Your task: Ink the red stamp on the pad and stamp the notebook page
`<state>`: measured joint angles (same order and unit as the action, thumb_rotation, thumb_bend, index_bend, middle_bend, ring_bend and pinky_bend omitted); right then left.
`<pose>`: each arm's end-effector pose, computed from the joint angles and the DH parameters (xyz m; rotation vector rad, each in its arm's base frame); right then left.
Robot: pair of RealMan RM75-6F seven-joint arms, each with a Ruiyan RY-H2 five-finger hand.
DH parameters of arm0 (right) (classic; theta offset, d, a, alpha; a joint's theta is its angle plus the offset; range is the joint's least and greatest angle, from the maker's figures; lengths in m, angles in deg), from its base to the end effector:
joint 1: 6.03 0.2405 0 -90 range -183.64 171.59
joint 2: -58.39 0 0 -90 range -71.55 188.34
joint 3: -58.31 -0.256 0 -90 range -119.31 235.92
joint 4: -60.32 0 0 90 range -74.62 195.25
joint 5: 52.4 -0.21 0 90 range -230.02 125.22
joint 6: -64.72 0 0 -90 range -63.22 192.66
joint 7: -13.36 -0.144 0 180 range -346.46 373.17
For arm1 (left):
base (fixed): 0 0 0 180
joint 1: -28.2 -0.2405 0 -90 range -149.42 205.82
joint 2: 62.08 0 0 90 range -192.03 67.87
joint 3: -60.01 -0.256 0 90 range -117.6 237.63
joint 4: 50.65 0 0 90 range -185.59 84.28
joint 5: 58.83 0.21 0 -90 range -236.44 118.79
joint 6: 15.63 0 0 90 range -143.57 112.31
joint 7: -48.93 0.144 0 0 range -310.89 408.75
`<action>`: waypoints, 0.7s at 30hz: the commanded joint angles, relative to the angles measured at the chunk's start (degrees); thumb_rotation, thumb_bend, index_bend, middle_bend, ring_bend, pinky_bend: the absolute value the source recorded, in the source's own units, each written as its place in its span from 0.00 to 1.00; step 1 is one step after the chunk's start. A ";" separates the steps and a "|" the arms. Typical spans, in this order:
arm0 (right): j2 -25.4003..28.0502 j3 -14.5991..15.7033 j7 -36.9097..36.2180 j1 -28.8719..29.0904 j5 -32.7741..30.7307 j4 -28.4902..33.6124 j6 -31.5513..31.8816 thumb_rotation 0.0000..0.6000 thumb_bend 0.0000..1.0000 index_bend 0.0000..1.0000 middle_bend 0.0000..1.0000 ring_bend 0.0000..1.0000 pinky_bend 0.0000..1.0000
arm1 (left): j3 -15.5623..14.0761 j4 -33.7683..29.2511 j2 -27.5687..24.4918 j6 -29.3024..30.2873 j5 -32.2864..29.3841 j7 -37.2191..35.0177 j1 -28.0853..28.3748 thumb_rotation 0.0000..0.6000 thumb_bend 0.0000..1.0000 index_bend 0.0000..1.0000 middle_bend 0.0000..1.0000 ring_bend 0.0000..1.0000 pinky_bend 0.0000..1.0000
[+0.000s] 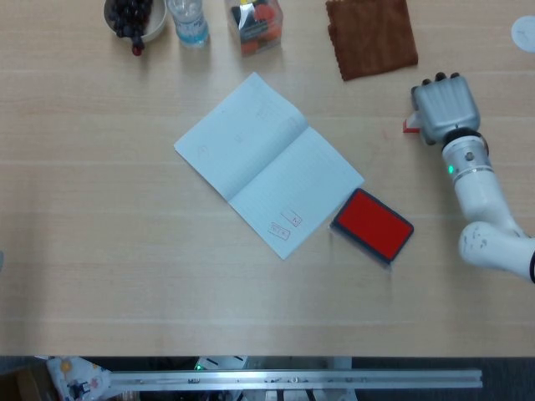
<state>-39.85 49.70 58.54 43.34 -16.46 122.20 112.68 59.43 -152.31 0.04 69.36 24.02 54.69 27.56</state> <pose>-0.2138 -0.3972 -0.0431 1.7690 -0.8256 0.3499 -0.3078 0.1367 0.1502 -1.3188 -1.0533 -0.7827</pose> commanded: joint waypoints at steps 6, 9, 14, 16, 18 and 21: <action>-0.63 -0.17 -0.43 0.25 -0.03 -0.77 -0.25 1.00 0.26 0.45 0.38 0.24 0.31 | 0.05 0.01 -0.20 -0.02 -0.18 -0.21 -0.03 1.00 0.27 0.04 0.04 0.04 0.06; -0.57 -0.36 -0.71 0.26 0.06 -0.76 -0.13 1.00 0.27 0.46 0.39 0.24 0.31 | 0.01 0.04 -0.21 -0.08 -0.18 -0.23 -0.02 1.00 0.27 0.04 0.04 0.04 0.06; -0.34 -0.46 -0.83 0.30 0.19 -0.39 0.04 1.00 0.27 0.49 0.40 0.24 0.31 | 0.05 -0.03 -0.29 -0.01 -0.21 -0.30 -0.05 1.00 0.27 0.04 0.04 0.04 0.06; -0.40 -0.41 -0.65 0.35 0.04 -0.42 0.04 1.00 0.28 0.51 0.41 0.24 0.31 | 0.04 -0.04 -0.33 -0.05 -0.24 -0.29 -0.05 1.00 0.27 0.04 0.04 0.04 0.06; -0.55 -0.38 -0.51 0.41 -0.06 -0.60 0.02 1.00 0.29 0.52 0.41 0.24 0.31 | 0.00 -0.05 -0.35 -0.07 -0.21 -0.24 -0.04 1.00 0.27 0.04 0.04 0.04 0.06; -0.93 -0.43 -0.21 0.55 -0.58 -1.17 -0.10 1.00 0.30 0.54 0.42 0.25 0.31 | 0.00 -0.07 -0.35 -0.08 -0.28 -0.20 -0.07 1.00 0.27 0.04 0.04 0.04 0.06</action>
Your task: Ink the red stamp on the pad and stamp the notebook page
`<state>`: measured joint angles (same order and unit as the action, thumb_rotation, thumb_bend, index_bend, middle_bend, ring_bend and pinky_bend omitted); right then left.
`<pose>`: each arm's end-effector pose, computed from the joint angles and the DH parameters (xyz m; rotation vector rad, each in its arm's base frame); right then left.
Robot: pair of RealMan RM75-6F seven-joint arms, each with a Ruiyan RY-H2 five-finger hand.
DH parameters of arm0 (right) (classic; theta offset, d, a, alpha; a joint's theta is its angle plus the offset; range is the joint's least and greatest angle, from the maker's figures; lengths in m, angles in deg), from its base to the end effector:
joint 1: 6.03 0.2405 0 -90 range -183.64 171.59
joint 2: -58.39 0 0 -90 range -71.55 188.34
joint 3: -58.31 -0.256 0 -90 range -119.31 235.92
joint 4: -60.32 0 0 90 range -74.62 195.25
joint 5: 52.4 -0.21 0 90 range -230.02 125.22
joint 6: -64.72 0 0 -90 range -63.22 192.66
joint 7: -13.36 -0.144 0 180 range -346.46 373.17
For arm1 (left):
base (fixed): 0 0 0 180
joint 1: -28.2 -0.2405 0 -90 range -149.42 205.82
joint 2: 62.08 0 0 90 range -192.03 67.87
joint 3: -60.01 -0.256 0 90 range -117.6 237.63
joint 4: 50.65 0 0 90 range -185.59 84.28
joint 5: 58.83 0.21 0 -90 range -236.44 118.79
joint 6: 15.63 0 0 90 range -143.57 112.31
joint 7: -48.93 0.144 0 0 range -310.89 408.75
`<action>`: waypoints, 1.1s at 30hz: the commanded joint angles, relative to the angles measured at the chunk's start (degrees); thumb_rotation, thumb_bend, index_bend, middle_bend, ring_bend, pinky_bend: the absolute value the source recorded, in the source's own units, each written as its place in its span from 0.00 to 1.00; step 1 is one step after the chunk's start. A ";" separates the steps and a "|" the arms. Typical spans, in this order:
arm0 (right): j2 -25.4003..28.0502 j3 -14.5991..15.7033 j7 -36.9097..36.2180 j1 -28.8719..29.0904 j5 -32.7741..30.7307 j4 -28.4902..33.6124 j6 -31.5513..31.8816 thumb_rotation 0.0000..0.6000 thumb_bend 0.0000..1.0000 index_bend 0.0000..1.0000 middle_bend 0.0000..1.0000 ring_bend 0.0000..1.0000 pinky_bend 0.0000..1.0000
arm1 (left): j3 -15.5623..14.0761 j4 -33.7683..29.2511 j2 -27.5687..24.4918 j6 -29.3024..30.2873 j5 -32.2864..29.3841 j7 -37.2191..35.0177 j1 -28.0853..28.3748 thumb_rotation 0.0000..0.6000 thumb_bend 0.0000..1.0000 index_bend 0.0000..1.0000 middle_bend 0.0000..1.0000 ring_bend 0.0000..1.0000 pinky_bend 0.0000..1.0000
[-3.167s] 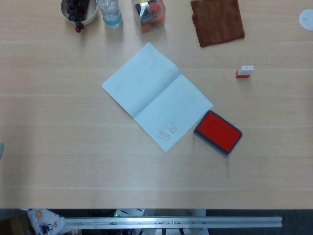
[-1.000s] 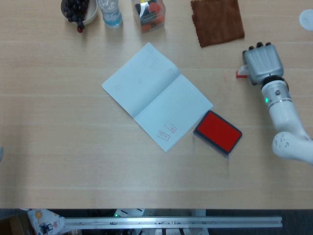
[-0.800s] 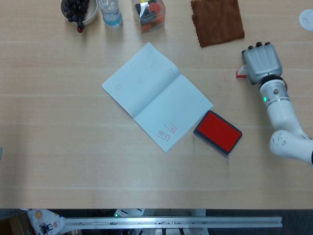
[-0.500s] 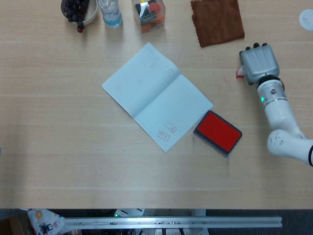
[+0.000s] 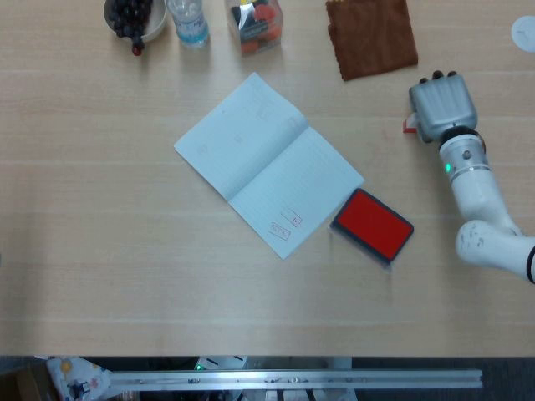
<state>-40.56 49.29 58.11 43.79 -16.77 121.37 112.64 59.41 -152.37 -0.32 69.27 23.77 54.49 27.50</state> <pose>-0.2107 -0.3997 -0.0452 1.7604 -0.8352 0.3620 -0.3090 0.1361 0.1520 -1.3155 -1.0556 -0.7770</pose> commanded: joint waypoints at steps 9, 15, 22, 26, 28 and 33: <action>2.42 -0.22 0.01 -0.08 -0.16 3.68 0.06 1.00 0.33 0.59 0.45 0.27 0.31 | 0.20 0.00 -0.27 -0.01 -0.42 -0.24 -0.02 1.00 0.27 0.04 0.04 0.04 0.06; 9.62 1.06 -0.14 -1.00 2.90 15.69 1.50 1.00 0.33 0.60 0.46 0.27 0.31 | 0.14 -0.32 -0.48 0.23 -0.16 0.01 -0.09 1.00 0.27 0.04 0.04 0.04 0.06; 17.67 3.72 -0.43 -1.82 8.63 30.44 3.29 1.00 0.33 0.62 0.47 0.28 0.31 | -0.17 -0.78 -0.50 0.72 0.37 0.45 -0.39 1.00 0.27 0.04 0.04 0.04 0.06; 19.73 5.57 -0.15 -1.81 11.38 35.75 3.56 1.00 0.33 0.62 0.47 0.28 0.31 | -0.33 -0.95 -0.33 0.61 0.51 0.73 -0.40 1.00 0.27 0.04 0.04 0.04 0.06; 20.26 6.83 0.45 -1.74 12.97 37.65 3.70 1.00 0.33 0.62 0.47 0.28 0.31 | -0.42 -0.96 -0.26 0.62 0.65 0.77 -0.43 1.00 0.27 0.04 0.04 0.04 0.06; 20.34 9.50 1.88 -1.52 15.60 40.12 3.81 1.00 0.33 0.63 0.47 0.28 0.31 | -0.57 -0.71 -0.25 0.90 0.72 0.34 -0.73 1.00 0.27 0.04 0.04 0.04 0.06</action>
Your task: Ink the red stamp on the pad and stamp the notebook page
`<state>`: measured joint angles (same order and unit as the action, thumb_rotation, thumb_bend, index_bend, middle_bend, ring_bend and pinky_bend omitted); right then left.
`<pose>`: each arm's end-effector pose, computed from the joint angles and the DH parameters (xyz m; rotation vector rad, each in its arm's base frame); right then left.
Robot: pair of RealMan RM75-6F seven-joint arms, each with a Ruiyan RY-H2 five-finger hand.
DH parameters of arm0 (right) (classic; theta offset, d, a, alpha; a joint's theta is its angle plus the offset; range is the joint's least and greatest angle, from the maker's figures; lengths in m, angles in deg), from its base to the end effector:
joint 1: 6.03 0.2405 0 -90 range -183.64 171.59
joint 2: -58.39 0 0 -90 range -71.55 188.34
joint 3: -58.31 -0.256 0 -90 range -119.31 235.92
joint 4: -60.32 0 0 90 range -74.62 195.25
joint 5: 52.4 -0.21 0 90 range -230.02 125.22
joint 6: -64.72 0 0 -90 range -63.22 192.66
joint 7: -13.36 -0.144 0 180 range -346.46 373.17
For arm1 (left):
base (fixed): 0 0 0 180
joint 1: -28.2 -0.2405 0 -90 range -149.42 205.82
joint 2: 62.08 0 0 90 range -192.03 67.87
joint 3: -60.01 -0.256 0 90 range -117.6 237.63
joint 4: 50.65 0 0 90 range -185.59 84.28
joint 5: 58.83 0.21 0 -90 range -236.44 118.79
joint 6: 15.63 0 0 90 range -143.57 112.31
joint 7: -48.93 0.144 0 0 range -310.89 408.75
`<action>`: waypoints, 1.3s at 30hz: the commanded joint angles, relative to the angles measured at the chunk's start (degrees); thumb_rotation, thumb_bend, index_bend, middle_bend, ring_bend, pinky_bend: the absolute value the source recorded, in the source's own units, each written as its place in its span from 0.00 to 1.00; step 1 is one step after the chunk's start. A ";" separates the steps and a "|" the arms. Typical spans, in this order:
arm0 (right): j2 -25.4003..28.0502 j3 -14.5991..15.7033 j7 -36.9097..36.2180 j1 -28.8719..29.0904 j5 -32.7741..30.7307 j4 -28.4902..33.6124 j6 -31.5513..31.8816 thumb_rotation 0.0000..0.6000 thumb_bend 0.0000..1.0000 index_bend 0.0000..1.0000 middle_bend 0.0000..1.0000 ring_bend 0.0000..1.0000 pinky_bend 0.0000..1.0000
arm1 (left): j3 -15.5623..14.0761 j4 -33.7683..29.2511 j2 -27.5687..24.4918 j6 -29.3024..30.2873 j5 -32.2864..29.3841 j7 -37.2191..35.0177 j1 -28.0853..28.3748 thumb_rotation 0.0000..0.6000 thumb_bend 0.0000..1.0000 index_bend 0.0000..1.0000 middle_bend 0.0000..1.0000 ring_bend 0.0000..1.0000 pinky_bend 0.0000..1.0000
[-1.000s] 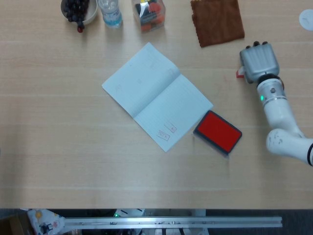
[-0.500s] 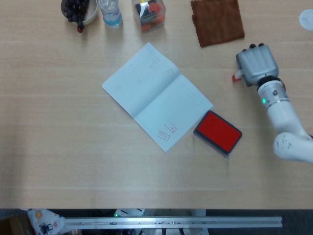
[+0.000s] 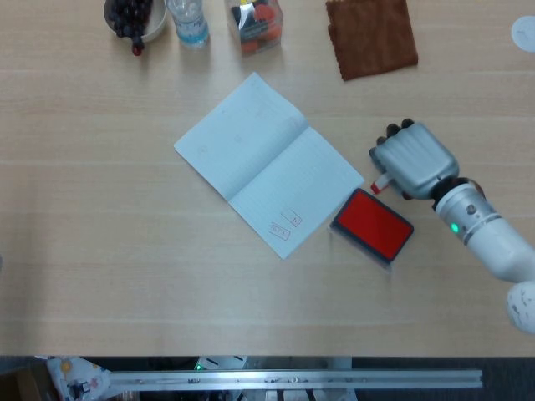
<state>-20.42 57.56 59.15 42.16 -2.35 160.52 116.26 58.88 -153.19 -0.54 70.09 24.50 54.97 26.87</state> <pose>-0.1516 -0.3051 -0.0070 2.1583 -0.6948 0.4928 -0.3061 0.1312 0.1524 -1.3154 -1.0550 -0.7786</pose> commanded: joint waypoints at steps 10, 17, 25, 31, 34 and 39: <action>-2.17 4.75 4.79 0.99 4.72 0.69 1.02 1.00 0.33 0.63 0.47 0.28 0.31 | -0.26 0.90 -0.23 0.56 0.02 -1.59 -0.72 1.00 0.27 0.04 0.04 0.04 0.06; -4.57 5.88 6.21 1.28 5.59 -0.91 1.20 1.00 0.33 0.63 0.47 0.28 0.31 | -0.29 1.38 -0.12 0.61 0.08 -2.14 -0.88 1.00 0.27 0.04 0.04 0.04 0.06; -7.26 6.96 7.47 1.17 6.21 -3.15 1.52 1.00 0.33 0.63 0.48 0.28 0.31 | -0.36 1.90 -0.07 0.49 -0.07 -2.57 -1.06 1.00 0.27 0.04 0.04 0.04 0.06; -9.05 7.33 7.85 0.88 6.93 -4.64 1.91 1.00 0.33 0.64 0.48 0.28 0.31 | -0.38 2.25 -0.02 0.35 -0.21 -2.87 -1.15 1.00 0.27 0.04 0.04 0.04 0.06; -9.72 7.38 7.79 0.65 7.08 -5.51 2.11 1.00 0.33 0.65 0.49 0.29 0.31 | -0.40 2.44 -0.02 0.25 -0.26 -3.04 -1.18 1.00 0.27 0.04 0.04 0.04 0.06; -10.53 7.71 7.64 0.19 7.54 -6.49 2.26 1.00 0.33 0.67 0.49 0.29 0.31 | -0.40 2.59 -0.04 -0.02 -0.29 -3.12 -1.10 1.00 0.27 0.04 0.04 0.04 0.06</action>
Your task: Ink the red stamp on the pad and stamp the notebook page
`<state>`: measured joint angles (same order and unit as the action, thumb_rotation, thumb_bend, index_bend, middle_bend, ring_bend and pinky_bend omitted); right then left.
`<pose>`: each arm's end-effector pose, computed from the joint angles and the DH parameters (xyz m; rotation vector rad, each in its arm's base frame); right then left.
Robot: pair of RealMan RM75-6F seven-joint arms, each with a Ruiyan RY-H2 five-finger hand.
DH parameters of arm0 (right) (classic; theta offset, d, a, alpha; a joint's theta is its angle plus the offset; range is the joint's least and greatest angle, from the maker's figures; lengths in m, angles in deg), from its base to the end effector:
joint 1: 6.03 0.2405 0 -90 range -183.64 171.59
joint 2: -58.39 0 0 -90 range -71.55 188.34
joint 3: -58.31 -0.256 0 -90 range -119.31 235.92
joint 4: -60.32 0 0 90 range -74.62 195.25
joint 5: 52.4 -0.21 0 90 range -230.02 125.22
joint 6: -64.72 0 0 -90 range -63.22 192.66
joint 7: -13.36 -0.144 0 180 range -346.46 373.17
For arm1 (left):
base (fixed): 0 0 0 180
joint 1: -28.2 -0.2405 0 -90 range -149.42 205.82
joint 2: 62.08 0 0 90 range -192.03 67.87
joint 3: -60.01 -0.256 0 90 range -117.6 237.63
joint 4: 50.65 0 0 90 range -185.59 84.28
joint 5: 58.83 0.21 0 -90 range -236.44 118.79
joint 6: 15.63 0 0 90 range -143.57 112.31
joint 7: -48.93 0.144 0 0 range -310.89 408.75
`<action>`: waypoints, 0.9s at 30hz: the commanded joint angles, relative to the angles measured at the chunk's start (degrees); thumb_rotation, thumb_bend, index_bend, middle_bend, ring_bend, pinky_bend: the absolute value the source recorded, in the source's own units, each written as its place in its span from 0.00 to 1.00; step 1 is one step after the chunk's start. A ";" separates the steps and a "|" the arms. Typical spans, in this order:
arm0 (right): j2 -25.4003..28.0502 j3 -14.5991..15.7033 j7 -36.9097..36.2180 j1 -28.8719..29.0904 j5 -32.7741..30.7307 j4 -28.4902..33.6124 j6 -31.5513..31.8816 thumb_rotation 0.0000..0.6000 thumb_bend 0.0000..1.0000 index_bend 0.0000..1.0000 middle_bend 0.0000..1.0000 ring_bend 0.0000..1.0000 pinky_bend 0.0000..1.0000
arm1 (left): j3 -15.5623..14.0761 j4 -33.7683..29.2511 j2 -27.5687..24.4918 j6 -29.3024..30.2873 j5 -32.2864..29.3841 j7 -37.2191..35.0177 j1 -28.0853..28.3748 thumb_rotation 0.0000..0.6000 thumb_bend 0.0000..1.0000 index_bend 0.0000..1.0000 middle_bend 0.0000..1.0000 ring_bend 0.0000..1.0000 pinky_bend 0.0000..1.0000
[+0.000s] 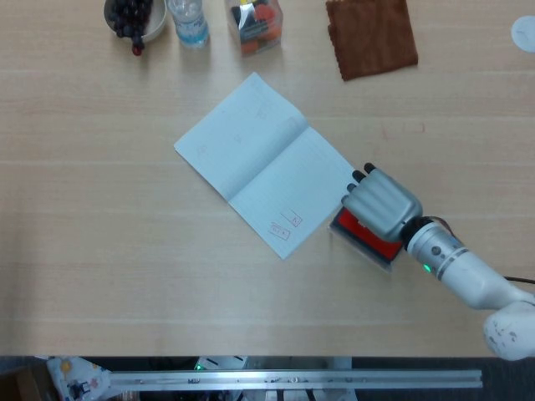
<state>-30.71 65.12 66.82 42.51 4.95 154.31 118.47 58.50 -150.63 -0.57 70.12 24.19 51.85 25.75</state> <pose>-0.1543 -0.2677 -0.0631 2.3353 -0.4203 0.4268 -0.3189 0.1232 0.1557 -1.2913 -1.0768 -0.7640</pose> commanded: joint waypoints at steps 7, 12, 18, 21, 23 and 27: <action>-0.80 0.41 -0.23 -0.62 0.89 -1.21 -0.03 1.00 0.33 0.67 0.50 0.30 0.31 | 0.02 0.11 0.02 -0.22 -0.06 -0.03 0.04 1.00 0.27 0.04 0.04 0.04 0.06; -1.04 0.32 -0.41 -0.84 1.00 -1.87 -0.20 1.00 0.33 0.67 0.50 0.30 0.31 | 0.01 0.19 0.03 -0.27 -0.06 -0.06 0.03 1.00 0.27 0.04 0.04 0.04 0.06; -1.20 0.16 -0.60 -1.06 1.23 -2.22 -0.27 1.00 0.33 0.67 0.50 0.30 0.31 | 0.04 0.19 0.01 -0.26 -0.06 -0.06 0.00 1.00 0.27 0.04 0.04 0.04 0.06; -1.19 0.03 -0.87 -1.19 1.42 -2.17 -0.29 1.00 0.33 0.67 0.50 0.30 0.31 | 0.04 0.22 0.02 -0.23 -0.07 -0.09 -0.05 1.00 0.27 0.04 0.04 0.04 0.06; -0.80 -0.45 -1.73 -1.30 1.68 -1.57 -0.15 1.00 0.33 0.67 0.50 0.30 0.31 | 0.08 0.19 -0.04 -0.19 -0.14 -0.16 -0.08 1.00 0.27 0.04 0.04 0.04 0.06; 0.92 -2.59 -3.38 -1.19 1.79 0.21 0.92 1.00 0.33 0.67 0.50 0.30 0.31 | 0.17 0.01 -0.30 -0.01 0.01 -0.33 -0.08 1.00 0.27 0.04 0.04 0.04 0.06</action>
<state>-30.38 63.21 63.98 41.26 6.76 153.92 118.98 58.66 -150.60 -0.86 70.10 24.20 51.53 25.66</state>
